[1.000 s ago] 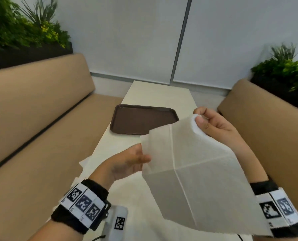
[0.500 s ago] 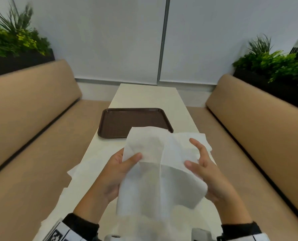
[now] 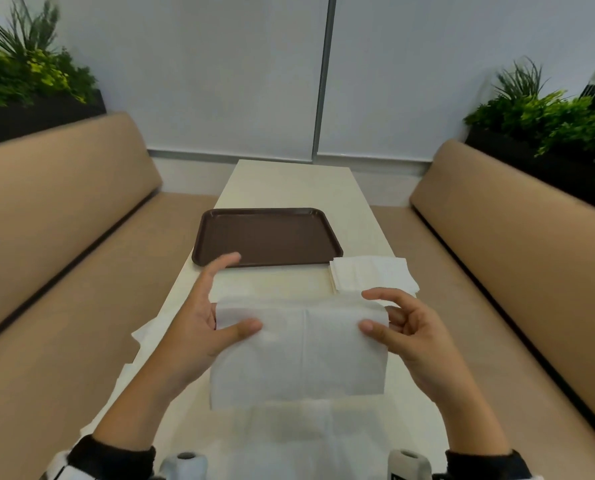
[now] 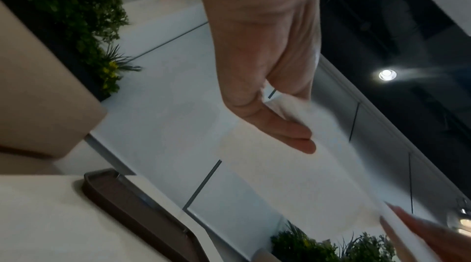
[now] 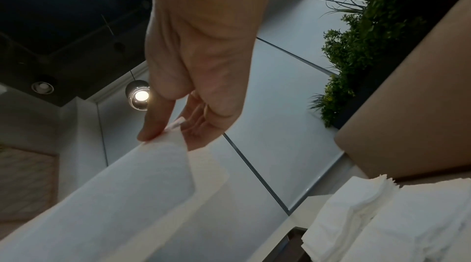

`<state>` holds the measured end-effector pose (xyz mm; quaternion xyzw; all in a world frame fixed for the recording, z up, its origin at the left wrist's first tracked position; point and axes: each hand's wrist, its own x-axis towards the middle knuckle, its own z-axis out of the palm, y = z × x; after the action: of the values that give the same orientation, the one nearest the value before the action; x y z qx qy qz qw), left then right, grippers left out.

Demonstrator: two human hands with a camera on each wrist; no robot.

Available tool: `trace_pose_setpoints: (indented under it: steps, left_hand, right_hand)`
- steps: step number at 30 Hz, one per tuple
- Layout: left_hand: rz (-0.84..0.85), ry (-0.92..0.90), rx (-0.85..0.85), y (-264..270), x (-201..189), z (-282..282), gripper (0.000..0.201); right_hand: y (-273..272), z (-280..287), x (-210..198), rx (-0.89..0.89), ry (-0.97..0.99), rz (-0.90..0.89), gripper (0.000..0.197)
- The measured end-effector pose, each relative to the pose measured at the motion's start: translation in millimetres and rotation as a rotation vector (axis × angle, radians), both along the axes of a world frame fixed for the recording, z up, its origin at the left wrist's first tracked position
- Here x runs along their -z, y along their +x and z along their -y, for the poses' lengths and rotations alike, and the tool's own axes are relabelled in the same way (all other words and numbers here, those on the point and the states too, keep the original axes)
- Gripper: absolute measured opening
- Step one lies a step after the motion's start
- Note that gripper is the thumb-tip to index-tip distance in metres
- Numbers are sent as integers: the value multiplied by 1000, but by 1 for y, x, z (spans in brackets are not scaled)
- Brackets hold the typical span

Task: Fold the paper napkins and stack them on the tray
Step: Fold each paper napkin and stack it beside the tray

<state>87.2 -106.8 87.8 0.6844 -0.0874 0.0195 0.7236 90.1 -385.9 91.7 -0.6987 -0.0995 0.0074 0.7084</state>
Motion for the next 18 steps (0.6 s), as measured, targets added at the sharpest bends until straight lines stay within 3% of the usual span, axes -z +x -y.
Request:
trace_pose_setpoints:
  steps: [4,7,13,15,18]
  left_hand:
    - [40,141,-59,-1,-2,1,34]
    - [28,178,-100,-1,0,3,7]
    - [-9,242,-155,2,7,4,5]
    - [9,336,-177,4,12,3,17]
    - [-7,414,-143,5,17,7,18]
  right_hand:
    - [1,1,4,26,-91,37,49]
    - [3,2,5,76,-147,54,19]
    - [6,3,13,175,-319,105,20]
    - [6,7,15,192,-404,123,19]
    - [5,14,17,123,-368,107,16]
